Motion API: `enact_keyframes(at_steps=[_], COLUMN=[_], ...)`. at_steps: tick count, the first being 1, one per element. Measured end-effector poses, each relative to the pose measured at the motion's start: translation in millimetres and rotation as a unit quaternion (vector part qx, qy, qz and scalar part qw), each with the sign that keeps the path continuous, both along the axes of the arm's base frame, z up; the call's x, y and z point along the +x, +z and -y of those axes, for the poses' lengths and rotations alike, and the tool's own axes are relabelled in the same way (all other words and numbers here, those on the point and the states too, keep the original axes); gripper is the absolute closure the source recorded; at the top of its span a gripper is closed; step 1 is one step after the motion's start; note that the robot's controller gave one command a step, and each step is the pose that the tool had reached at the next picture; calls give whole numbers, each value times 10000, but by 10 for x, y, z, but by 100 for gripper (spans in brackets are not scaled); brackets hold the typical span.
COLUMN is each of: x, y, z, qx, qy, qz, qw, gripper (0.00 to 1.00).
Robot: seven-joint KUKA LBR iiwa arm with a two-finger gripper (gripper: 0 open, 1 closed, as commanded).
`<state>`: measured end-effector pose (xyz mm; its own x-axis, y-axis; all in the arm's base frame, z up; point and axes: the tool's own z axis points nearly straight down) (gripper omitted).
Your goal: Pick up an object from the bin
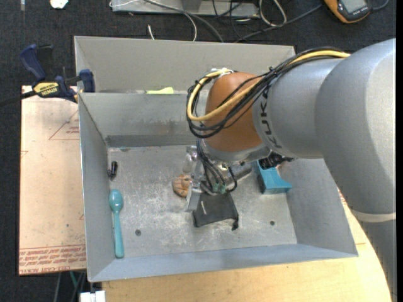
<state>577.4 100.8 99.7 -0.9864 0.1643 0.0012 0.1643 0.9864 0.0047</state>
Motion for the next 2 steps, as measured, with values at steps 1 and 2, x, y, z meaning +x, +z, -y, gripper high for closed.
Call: enact_keyframes(at_steps=[1, 2], x=[113, 25], y=[-313, -284], z=[167, 164], qx=[-8, 14], qy=[180, -145], qz=[25, 17], qw=[9998, 9999], gripper=[0, 100])
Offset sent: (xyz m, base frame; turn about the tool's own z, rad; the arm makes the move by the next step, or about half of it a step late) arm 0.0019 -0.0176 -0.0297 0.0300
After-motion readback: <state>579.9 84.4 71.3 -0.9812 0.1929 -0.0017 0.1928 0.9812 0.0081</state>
